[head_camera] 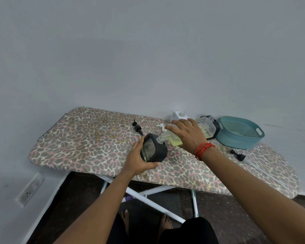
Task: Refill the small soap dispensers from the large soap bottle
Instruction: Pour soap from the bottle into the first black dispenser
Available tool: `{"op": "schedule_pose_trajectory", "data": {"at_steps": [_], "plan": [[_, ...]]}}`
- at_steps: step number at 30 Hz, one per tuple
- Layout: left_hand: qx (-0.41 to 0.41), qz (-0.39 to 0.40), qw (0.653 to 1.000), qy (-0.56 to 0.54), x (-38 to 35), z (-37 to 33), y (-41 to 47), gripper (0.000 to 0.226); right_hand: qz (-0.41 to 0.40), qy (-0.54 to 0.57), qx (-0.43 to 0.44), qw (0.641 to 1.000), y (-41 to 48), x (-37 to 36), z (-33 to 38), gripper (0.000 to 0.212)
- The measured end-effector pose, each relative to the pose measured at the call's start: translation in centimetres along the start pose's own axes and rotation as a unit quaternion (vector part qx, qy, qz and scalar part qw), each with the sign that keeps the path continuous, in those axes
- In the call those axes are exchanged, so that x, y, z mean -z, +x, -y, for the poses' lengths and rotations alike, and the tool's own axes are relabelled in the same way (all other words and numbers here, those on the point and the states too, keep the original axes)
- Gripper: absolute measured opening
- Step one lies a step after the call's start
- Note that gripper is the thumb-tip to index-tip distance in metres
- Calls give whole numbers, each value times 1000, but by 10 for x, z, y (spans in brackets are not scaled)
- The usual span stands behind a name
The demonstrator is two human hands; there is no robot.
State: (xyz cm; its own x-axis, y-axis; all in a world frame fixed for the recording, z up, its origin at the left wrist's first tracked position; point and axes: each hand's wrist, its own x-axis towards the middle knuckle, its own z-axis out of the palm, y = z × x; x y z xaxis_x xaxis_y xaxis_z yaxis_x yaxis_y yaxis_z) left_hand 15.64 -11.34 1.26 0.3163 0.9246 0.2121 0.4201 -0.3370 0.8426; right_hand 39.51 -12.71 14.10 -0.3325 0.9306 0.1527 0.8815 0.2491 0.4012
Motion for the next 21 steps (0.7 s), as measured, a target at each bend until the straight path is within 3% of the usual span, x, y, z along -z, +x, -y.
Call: {"op": "schedule_pose_trajectory", "data": {"at_steps": [13, 21], "plan": [[-4, -5, 1000, -1, 0, 2, 1, 124, -22, 22, -12, 999, -3, -5, 1, 90], [-10, -8, 1000, -18, 0, 0, 0, 118, -62, 122, -53, 989, -7, -16, 12, 89]]}}
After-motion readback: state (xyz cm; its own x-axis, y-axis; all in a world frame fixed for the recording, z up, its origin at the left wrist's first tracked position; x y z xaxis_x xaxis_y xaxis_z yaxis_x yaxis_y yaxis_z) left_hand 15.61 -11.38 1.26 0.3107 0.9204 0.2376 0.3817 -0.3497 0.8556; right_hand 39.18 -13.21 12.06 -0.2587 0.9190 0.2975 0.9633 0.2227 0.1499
